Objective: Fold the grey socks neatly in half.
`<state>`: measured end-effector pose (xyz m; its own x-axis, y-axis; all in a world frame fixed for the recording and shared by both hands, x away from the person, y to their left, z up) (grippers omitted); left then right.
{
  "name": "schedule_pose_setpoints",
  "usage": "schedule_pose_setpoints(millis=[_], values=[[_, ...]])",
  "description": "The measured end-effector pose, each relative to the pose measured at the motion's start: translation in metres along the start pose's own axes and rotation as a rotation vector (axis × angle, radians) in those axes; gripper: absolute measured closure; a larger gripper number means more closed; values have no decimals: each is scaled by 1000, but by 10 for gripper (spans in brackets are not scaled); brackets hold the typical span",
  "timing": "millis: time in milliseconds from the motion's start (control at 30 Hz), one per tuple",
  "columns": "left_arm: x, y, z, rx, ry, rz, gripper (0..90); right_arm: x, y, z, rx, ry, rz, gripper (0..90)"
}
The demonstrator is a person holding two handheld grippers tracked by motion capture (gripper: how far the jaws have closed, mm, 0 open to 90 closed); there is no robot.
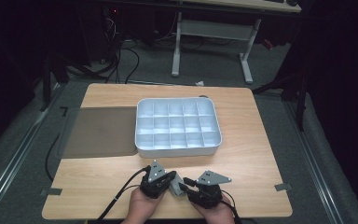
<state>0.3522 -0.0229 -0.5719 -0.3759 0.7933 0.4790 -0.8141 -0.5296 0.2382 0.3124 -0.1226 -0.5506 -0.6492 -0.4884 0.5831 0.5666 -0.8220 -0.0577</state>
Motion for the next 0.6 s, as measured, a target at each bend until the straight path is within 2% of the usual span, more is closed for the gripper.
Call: schedule_pose_setpoints(millis=[67,100,267,300,500,600], values=[[0,0,0,0,1,2,900,-5,0,1,0,-21,1,619],[0,0,0,0,1,2,900,-5,0,1,0,-21,1,619],[0,0,0,1,5,1,900,-21,5,-7,-55,-107,8,474],[0,0,0,1,6,1,900,-23,7,-10,-81,-117,18,461],[1,0,1,8,18,-8,898,-28,9,-13,-115,-142,41,466],[3,1,2,15,25,-31,851,-28,7,-14,-115,-139,48,499]])
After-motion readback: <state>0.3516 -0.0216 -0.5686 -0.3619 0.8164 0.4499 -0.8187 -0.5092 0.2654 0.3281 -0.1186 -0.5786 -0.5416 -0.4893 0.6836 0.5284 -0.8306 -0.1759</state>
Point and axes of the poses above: each handheld gripper's, and its own axes: x roughly backward along the jaws, z roughly out of its top, y roughly to its right, the point moved 8 cm from there along -x, roughly forward along the jaws, and after that the axes turned 10 degrees about -z, right-handed, at the moved point
